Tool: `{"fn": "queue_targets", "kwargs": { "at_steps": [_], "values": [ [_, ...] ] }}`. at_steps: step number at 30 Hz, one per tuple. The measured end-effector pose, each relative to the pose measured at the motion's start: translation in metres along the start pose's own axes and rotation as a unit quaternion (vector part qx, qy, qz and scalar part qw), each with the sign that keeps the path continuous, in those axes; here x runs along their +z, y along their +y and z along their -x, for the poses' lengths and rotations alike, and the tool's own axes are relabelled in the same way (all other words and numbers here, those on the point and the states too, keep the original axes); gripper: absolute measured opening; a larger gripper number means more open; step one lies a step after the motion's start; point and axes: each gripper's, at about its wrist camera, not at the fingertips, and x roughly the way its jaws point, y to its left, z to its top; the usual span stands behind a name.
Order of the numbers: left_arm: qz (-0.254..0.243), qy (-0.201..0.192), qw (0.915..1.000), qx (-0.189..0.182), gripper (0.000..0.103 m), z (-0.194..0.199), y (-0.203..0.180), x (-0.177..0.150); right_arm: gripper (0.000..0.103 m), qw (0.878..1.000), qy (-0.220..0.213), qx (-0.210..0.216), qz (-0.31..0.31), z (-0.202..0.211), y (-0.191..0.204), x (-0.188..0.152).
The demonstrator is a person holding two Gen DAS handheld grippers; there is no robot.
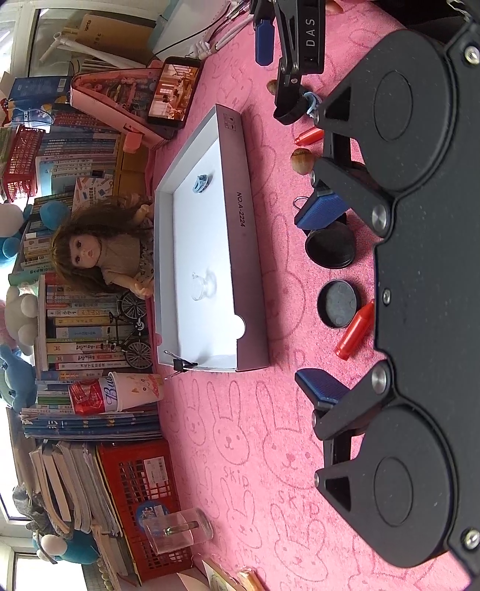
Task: Organize rigid objects
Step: 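Move both tools back toward the objects on the pink cloth, then grasp the red crayon with the left tool while the right tool grasps a brown nut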
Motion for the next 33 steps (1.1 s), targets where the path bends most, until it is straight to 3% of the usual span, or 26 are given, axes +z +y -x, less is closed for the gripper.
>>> {"fn": "queue_targets", "kwargs": {
  "at_steps": [6,12,20,33],
  "values": [
    [-0.001,-0.007,1.0,0.0,0.074,0.011,0.006,-0.004,0.09,0.999,-0.027,-0.016,-0.019,0.006,-0.013,-0.005],
    [-0.005,-0.015,0.9998,0.013,0.067,0.021,0.013,-0.007,0.076,0.999,-0.036,-0.026,-0.014,0.008,-0.018,-0.008],
    [-0.011,0.011,0.9997,0.018,0.051,0.016,0.017,-0.021,0.056,0.999,-0.024,-0.019,-0.01,0.003,-0.016,-0.013],
    [-0.002,0.014,0.9994,0.03,0.051,0.001,0.019,-0.03,0.049,1.0,-0.023,-0.014,0.0,-0.001,-0.011,-0.013]
  ]
}}
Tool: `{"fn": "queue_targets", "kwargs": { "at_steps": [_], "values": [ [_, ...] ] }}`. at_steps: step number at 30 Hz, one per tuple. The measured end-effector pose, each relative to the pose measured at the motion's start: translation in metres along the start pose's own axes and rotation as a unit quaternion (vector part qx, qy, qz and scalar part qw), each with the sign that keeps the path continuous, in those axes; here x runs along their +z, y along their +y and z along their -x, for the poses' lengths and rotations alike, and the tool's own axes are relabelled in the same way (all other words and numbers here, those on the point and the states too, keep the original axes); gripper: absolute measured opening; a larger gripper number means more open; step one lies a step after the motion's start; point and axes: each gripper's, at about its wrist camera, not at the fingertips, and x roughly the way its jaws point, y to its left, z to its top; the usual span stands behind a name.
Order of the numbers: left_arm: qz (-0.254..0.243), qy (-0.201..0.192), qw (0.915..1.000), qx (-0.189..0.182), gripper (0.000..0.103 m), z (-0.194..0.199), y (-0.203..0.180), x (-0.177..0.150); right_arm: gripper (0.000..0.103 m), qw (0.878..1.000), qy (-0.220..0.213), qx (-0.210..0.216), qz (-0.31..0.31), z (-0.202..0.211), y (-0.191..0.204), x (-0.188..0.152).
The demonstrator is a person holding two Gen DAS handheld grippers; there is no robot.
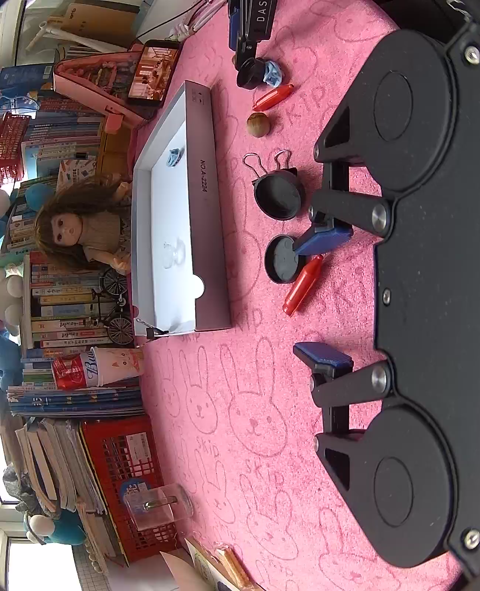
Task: Organize rigid objects
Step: 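Grasp the red crayon with the left tool while the right tool grasps a brown nut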
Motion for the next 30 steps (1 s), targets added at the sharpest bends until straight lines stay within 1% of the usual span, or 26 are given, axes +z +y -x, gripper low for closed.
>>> {"fn": "queue_targets", "kwargs": {
  "at_steps": [6,7,8,9,11,12,13,14,16,19,23,30],
  "values": [
    [0.003,-0.006,1.0,0.001,0.048,-0.002,-0.003,0.0,0.045,1.0,-0.001,0.0,0.003,-0.001,0.002,0.0],
    [0.004,-0.007,1.0,0.0,0.044,-0.002,-0.004,0.0,0.044,1.0,-0.002,0.0,0.003,0.0,0.003,0.0],
    [0.007,-0.008,0.9999,-0.004,0.038,-0.002,-0.004,-0.001,0.043,1.0,-0.002,-0.001,0.003,0.0,0.003,0.0],
    [0.01,-0.009,0.9999,-0.007,0.036,-0.001,-0.006,-0.001,0.042,1.0,-0.004,-0.001,0.003,0.0,0.004,-0.001],
    [0.005,-0.011,0.9999,-0.009,0.024,-0.001,-0.01,-0.001,0.038,1.0,-0.007,-0.005,0.008,0.001,0.008,-0.003],
    [0.003,-0.012,0.9999,-0.01,0.021,0.0,-0.012,-0.001,0.035,1.0,-0.009,-0.005,0.013,0.002,0.01,-0.003],
    [0.004,-0.012,0.9999,-0.011,0.016,0.0,-0.014,-0.001,0.03,1.0,-0.01,-0.004,0.018,0.003,0.013,-0.004],
    [0.007,-0.012,0.9999,-0.01,0.013,0.0,-0.014,-0.001,0.029,1.0,-0.012,-0.004,0.021,0.003,0.015,-0.004],
    [0.013,-0.01,0.9998,-0.007,0.009,0.0,-0.014,0.0,0.028,1.0,-0.013,-0.003,0.022,0.004,0.017,-0.003],
    [0.028,-0.006,0.9996,-0.009,0.009,-0.001,-0.012,0.002,0.027,1.0,-0.013,0.007,0.016,0.005,0.016,-0.003],
    [0.03,-0.008,0.9995,-0.008,0.009,0.0,-0.011,0.005,0.027,1.0,-0.016,0.009,0.015,0.006,0.016,-0.002],
    [0.032,-0.027,0.9991,-0.005,0.009,0.006,-0.01,0.018,0.027,1.0,-0.026,0.005,0.014,0.008,0.016,0.008]
  ]
}}
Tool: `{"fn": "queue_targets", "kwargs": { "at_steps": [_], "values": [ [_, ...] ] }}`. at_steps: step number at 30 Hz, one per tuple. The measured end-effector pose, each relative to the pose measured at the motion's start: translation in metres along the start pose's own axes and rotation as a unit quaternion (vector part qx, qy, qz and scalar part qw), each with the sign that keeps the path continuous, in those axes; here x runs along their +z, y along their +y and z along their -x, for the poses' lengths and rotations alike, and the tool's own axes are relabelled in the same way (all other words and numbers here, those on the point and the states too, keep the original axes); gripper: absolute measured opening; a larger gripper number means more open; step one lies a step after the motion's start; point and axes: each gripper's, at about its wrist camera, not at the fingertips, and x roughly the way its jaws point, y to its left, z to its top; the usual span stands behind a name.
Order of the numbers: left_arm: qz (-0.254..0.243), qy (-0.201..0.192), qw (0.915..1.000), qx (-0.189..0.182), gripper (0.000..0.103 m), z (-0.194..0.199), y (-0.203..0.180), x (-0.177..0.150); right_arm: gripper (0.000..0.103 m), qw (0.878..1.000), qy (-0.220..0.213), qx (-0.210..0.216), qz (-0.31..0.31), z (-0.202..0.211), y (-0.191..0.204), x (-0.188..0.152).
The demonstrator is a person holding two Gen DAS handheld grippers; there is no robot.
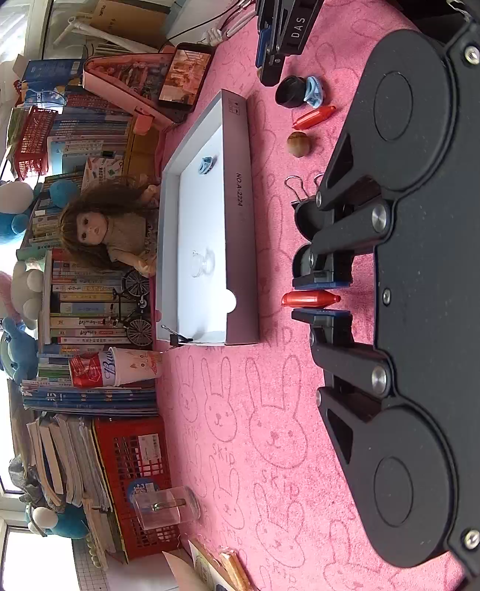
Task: Organize rigid objects
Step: 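Grasp the red crayon with the left tool while the right tool grasps a brown nut, then carry the red crayon and brown nut over the white box with both tools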
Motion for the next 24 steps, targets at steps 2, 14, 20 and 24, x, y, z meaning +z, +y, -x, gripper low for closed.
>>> {"fn": "queue_targets", "kwargs": {
  "at_steps": [2,14,20,24],
  "values": [
    [0.003,-0.003,1.0,0.0,0.009,0.0,0.001,0.005,0.027,1.0,-0.003,-0.001,-0.002,0.0,0.0,0.003],
    [0.0,-0.025,0.9997,-0.004,0.009,-0.012,-0.009,0.036,0.027,1.0,-0.01,-0.008,-0.023,-0.014,-0.007,0.029],
    [0.01,-0.023,0.9997,-0.007,0.009,-0.025,-0.012,0.05,0.027,0.999,-0.009,-0.01,-0.032,-0.027,-0.009,0.041],
    [0.009,-0.026,0.9996,-0.002,0.009,-0.035,-0.012,0.059,0.027,0.999,-0.006,-0.01,-0.035,-0.033,-0.009,0.047]
  ]
}}
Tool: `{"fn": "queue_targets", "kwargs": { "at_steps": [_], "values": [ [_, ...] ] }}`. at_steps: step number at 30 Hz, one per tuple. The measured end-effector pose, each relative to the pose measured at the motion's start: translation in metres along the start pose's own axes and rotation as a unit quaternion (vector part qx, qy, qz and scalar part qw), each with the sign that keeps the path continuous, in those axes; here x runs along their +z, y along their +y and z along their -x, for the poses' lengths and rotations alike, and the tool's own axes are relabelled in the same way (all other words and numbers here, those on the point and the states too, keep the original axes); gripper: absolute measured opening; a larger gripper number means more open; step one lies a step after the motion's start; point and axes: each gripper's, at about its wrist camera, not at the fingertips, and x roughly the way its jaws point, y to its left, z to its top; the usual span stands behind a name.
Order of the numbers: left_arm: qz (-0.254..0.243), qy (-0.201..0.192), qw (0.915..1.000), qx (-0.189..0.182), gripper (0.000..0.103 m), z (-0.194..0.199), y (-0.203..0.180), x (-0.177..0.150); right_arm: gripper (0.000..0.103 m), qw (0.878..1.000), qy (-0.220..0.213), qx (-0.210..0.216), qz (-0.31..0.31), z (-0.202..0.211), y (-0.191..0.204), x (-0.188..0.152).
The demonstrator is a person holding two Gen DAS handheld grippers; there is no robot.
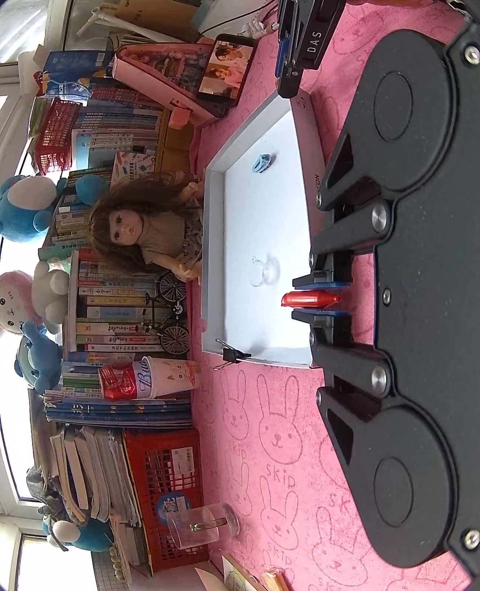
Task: Organize rigid objects
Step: 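Carry the red crayon and brown nut over the white box with both tools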
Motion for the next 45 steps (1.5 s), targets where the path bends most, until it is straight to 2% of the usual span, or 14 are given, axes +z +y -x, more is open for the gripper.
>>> {"fn": "queue_targets", "kwargs": {
  "at_steps": [12,22,45],
  "values": [
    [0.014,0.011,0.9998,0.01,0.009,-0.037,0.001,0.019,0.027,1.0,0.011,0.003,-0.015,-0.029,0.001,0.019],
    [0.007,0.024,0.9995,0.017,0.009,-0.067,-0.005,0.027,0.027,1.0,0.029,0.002,-0.009,-0.052,0.005,0.022],
    [0.014,0.064,0.9973,0.031,0.009,-0.116,-0.007,0.023,0.028,0.997,0.075,0.004,-0.011,-0.093,0.011,0.025]
  ]
}}
